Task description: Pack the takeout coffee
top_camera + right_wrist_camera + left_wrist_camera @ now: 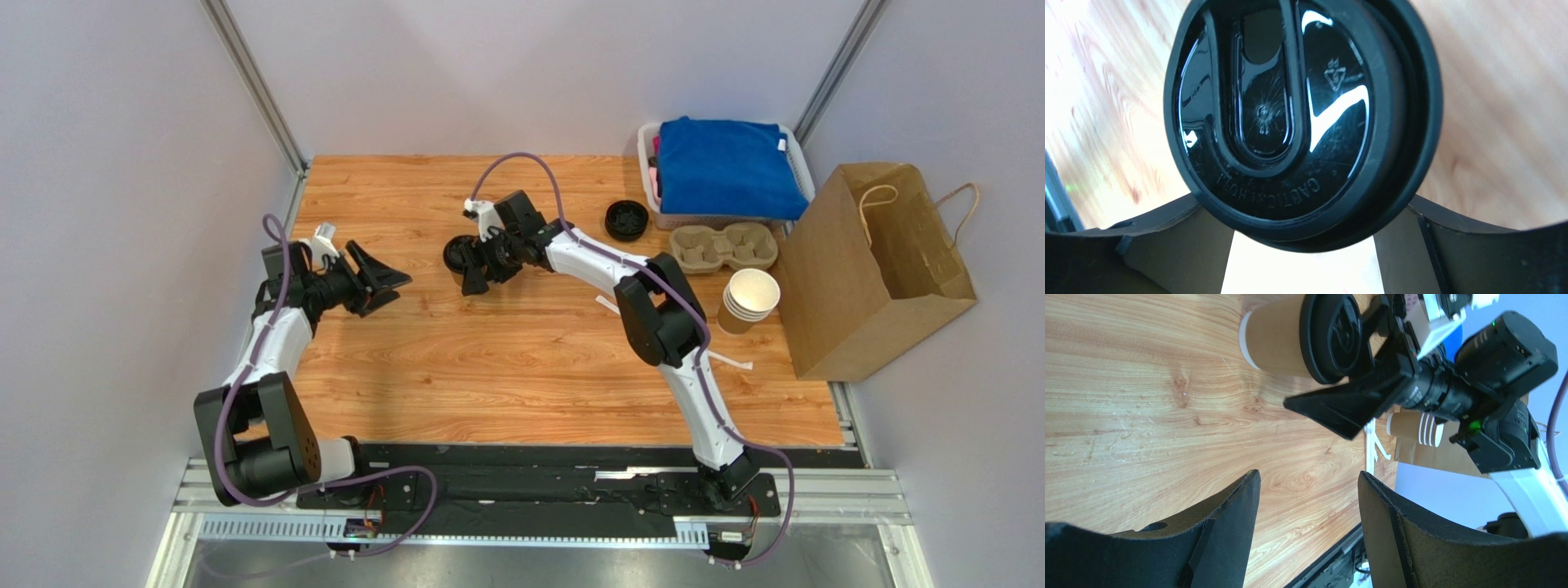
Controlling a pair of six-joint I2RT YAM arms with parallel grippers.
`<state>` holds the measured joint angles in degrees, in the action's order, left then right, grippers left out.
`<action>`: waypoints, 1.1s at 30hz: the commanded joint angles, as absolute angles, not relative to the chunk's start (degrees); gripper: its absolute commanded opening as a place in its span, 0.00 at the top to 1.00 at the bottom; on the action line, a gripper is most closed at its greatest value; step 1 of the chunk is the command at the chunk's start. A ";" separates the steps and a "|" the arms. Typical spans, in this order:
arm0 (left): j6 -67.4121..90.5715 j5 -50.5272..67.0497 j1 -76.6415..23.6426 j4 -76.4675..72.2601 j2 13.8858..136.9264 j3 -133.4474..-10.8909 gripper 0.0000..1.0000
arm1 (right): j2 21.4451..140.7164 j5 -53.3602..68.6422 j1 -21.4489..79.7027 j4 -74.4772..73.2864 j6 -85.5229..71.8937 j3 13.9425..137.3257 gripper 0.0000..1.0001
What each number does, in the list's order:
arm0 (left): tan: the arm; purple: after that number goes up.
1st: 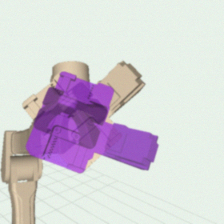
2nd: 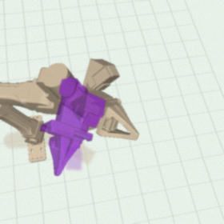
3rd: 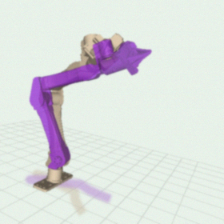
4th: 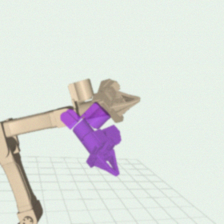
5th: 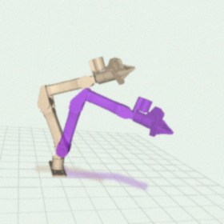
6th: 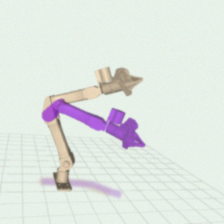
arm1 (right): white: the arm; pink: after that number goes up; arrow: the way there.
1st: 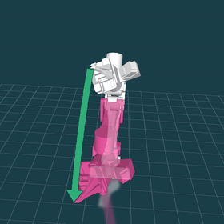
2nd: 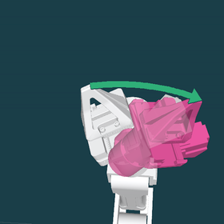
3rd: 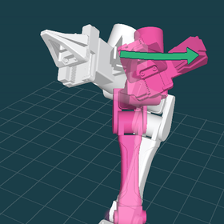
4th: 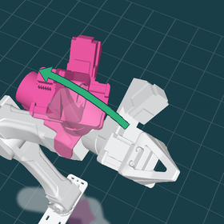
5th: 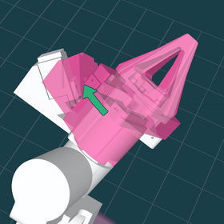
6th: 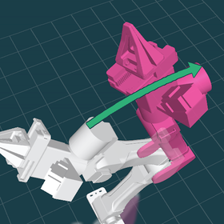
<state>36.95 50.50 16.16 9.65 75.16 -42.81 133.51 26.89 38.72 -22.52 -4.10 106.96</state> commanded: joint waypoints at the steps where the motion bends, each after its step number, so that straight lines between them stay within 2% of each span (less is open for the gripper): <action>1: 33.23 51.85 16.79 12.74 70.67 -43.33 0.32 | 136.14 26.90 39.46 -18.55 -4.66 112.85 0.22; 8: 30.94 51.59 16.87 13.89 68.91 -42.71 0.32 | 134.13 26.37 39.11 -20.12 -1.76 113.03 0.19; 12: 29.45 51.68 16.87 14.06 68.91 -43.07 0.32 | 126.50 26.54 37.10 -24.16 -0.18 109.26 0.18; 19: 27.69 53.35 16.61 12.13 67.68 -42.28 0.32 | 109.18 28.39 27.96 -35.13 5.18 101.44 0.16; 23: 26.81 53.79 15.39 11.25 66.97 -43.33 0.32 | 98.56 28.66 22.25 -42.00 7.38 105.09 0.14; 27: 23.74 53.35 13.19 10.81 66.10 -44.82 0.32 | 93.26 24.62 13.91 -47.01 7.38 110.47 0.12; 33: 17.85 51.24 8.80 11.34 65.57 -49.21 0.32 | 84.21 19.52 4.41 -52.02 8.70 105.57 0.09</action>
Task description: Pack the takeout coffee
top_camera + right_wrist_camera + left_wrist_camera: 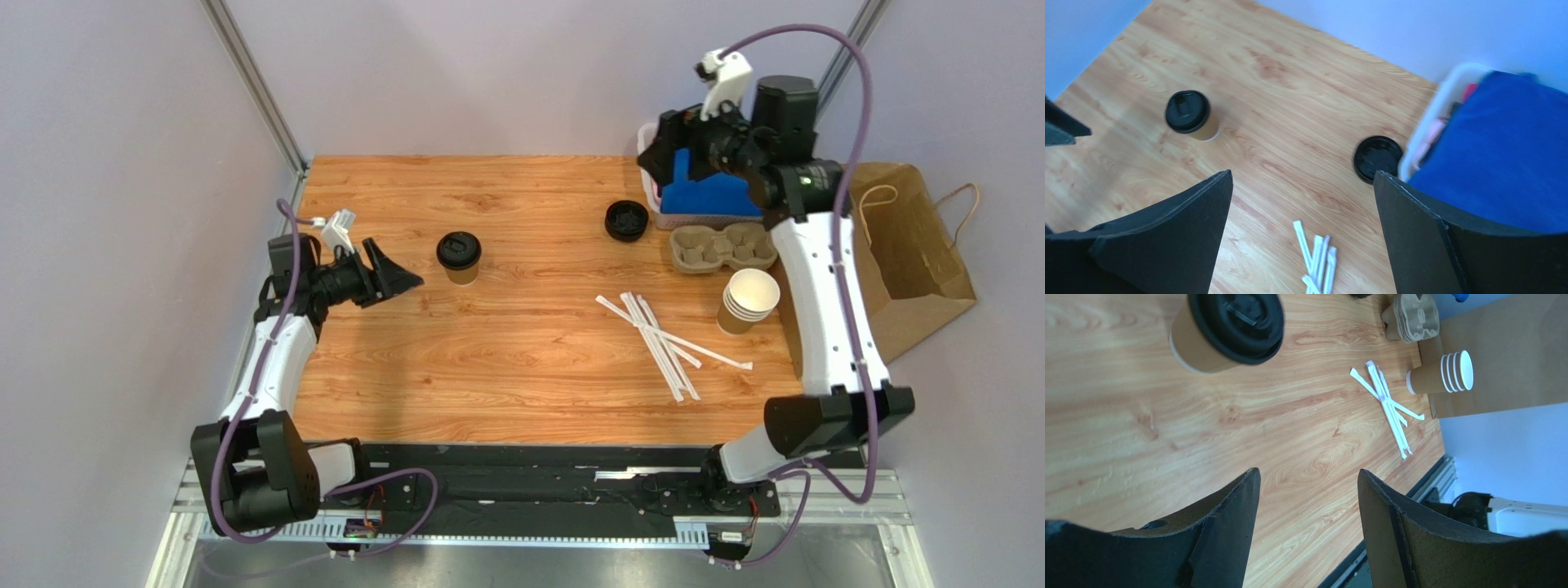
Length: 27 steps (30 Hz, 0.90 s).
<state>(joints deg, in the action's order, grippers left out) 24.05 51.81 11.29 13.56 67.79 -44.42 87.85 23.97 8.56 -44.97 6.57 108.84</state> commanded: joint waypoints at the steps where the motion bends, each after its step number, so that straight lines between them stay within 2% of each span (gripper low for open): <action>1: 16.62 50.89 7.57 11.42 65.65 -49.74 0.32 | 83.07 18.64 3.61 -53.25 9.57 104.60 0.09; 6: 13.01 49.75 2.91 11.60 66.53 -52.38 0.32 | 74.64 13.90 0.53 -56.16 12.91 98.89 0.09; 12: 6.96 48.17 -3.34 13.88 67.76 -54.66 0.33 | 72.59 11.61 -1.14 -57.57 15.64 89.13 0.12; 15: 6.15 47.64 -4.74 14.24 68.20 -55.55 0.33 | 75.14 9.24 -1.23 -56.43 17.74 87.19 0.19; 18: 6.42 47.20 -5.01 14.24 68.64 -55.98 0.34 | 81.10 7.13 -2.01 -55.72 18.72 88.85 0.31; 19: 6.50 46.76 -4.92 14.15 68.56 -56.16 0.34 | 82.86 7.21 -2.63 -55.64 18.81 89.81 0.38; 24: 5.98 45.71 -4.92 14.76 68.03 -55.90 0.34 | 95.43 6.68 -4.48 -56.86 22.05 97.97 0.49; 25: 5.80 45.18 -4.92 15.03 67.94 -55.90 0.34 | 97.45 6.42 -4.57 -57.39 23.97 99.13 0.55; 27: 5.71 45.09 -4.92 15.29 68.03 -55.64 0.34 | 102.45 5.46 -4.66 -58.96 25.57 102.72 0.57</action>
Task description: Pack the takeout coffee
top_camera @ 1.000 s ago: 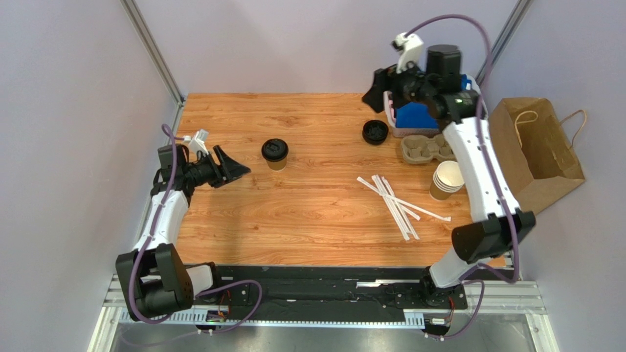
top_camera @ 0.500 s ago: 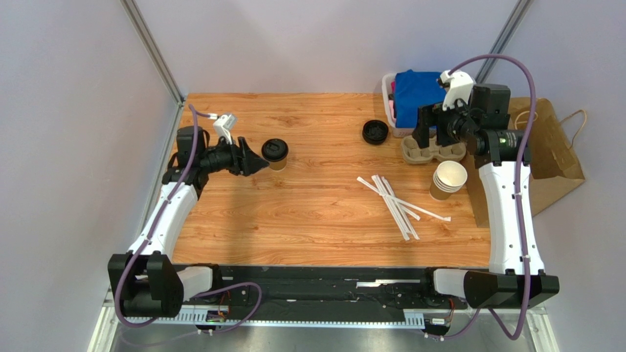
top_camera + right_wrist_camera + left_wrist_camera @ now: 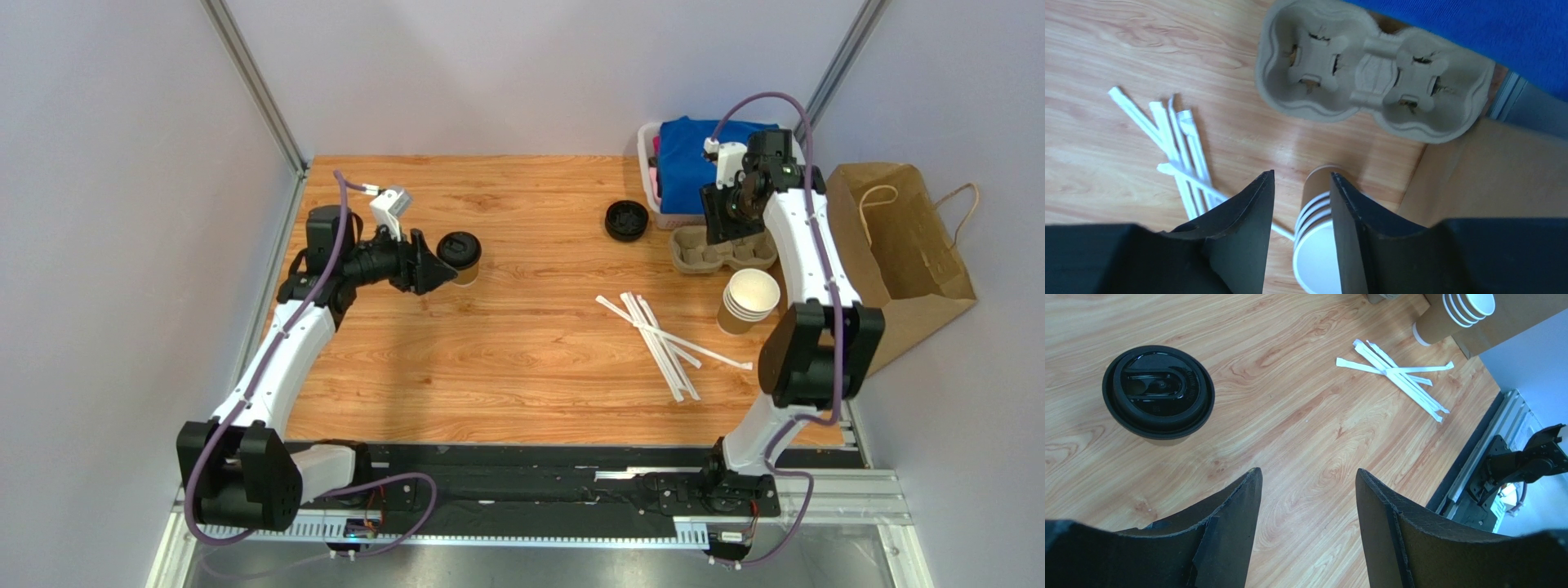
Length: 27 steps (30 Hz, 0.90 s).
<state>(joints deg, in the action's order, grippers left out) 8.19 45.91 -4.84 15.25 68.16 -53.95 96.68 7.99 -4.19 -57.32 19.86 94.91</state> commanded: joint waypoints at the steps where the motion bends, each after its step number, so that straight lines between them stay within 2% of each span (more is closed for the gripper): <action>1: 5.89 44.83 -4.92 15.12 68.03 -55.37 0.35 | 104.05 4.67 -4.66 -59.24 26.19 103.79 0.58; 7: 6.42 43.51 -4.92 15.12 68.29 -55.63 0.35 | 114.42 3.07 -6.76 -59.68 24.08 112.40 0.60; 11: 6.24 43.15 -4.92 16.25 68.82 -56.51 0.35 | 117.51 4.39 -7.38 -57.92 23.12 112.33 0.59; 16: 5.80 42.89 -4.92 17.84 69.17 -57.66 0.35 | 120.40 5.36 -7.91 -56.34 22.59 110.92 0.50; 19: 5.71 42.80 -4.92 18.63 69.35 -57.92 0.35 | 120.94 5.80 -8.44 -55.81 22.50 110.04 0.48; 27: 5.54 43.07 -4.92 19.34 69.43 -58.10 0.35 | 112.78 12.65 -8.79 -57.30 28.12 102.14 0.55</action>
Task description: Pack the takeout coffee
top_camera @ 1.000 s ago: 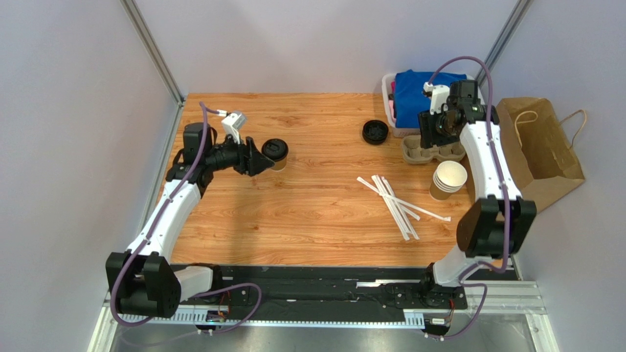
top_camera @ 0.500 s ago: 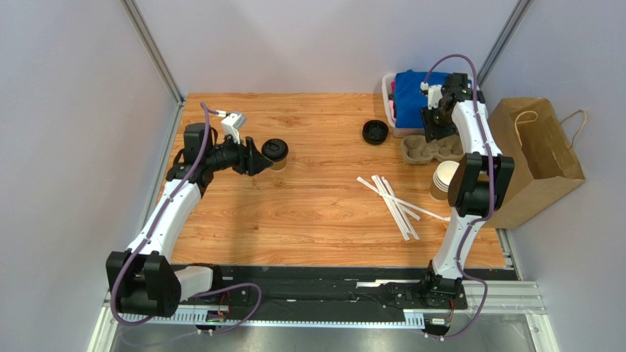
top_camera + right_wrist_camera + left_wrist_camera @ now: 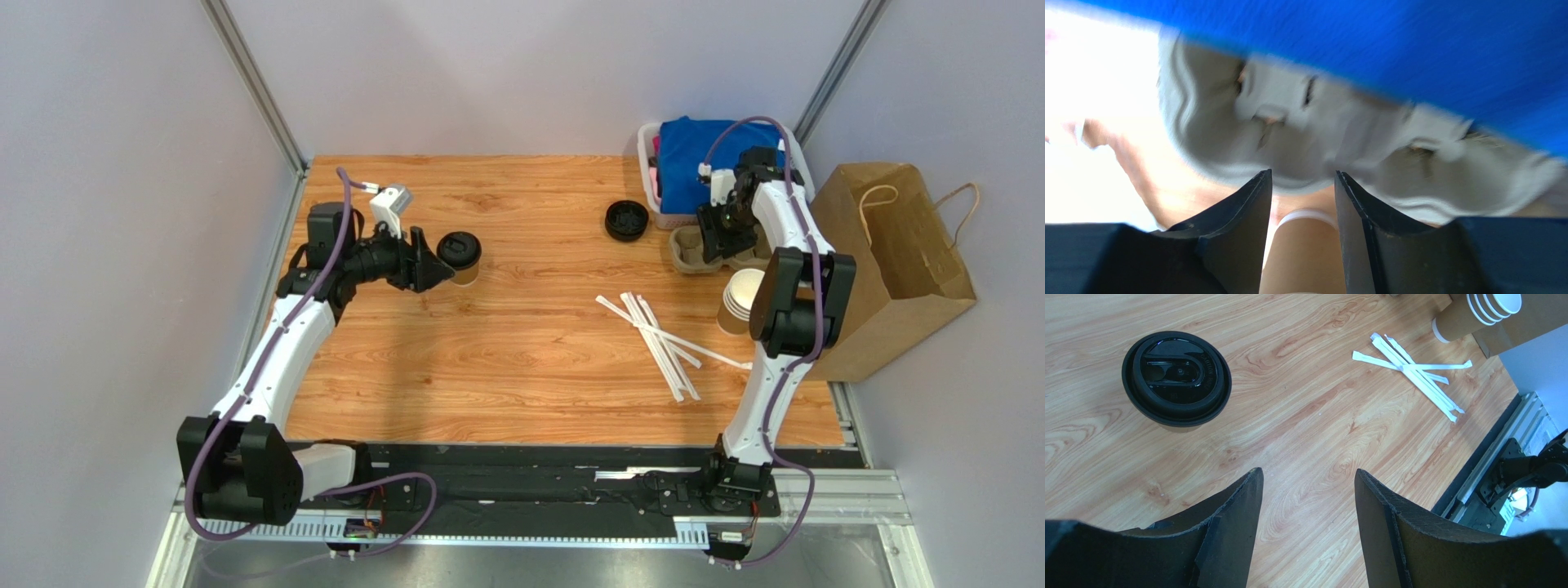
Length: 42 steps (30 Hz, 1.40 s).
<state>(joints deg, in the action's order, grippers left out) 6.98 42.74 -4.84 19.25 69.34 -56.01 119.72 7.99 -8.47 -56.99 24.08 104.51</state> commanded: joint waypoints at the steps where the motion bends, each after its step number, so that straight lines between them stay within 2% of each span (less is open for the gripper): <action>1: 5.71 43.07 -4.92 19.25 69.43 -58.01 0.35 | 112.07 13.00 -8.79 -57.83 30.39 101.26 0.55; 7: 7.38 43.42 -4.92 17.32 69.87 -57.04 0.35 | 111.53 15.03 -7.74 -61.61 32.87 103.09 0.55; 20: 6.94 42.45 -4.92 18.98 69.26 -57.75 0.36 | 117.94 13.81 -0.71 -59.24 24.08 108.37 0.57; 42: 6.94 42.10 -4.92 19.34 69.26 -57.74 0.36 | 121.46 11.51 -0.26 -56.95 21.80 107.05 0.65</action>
<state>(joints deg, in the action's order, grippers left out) 7.33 41.87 -4.86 19.57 70.17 -56.01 120.55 12.05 -0.16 -58.87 22.74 106.45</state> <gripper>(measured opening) 0.643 0.355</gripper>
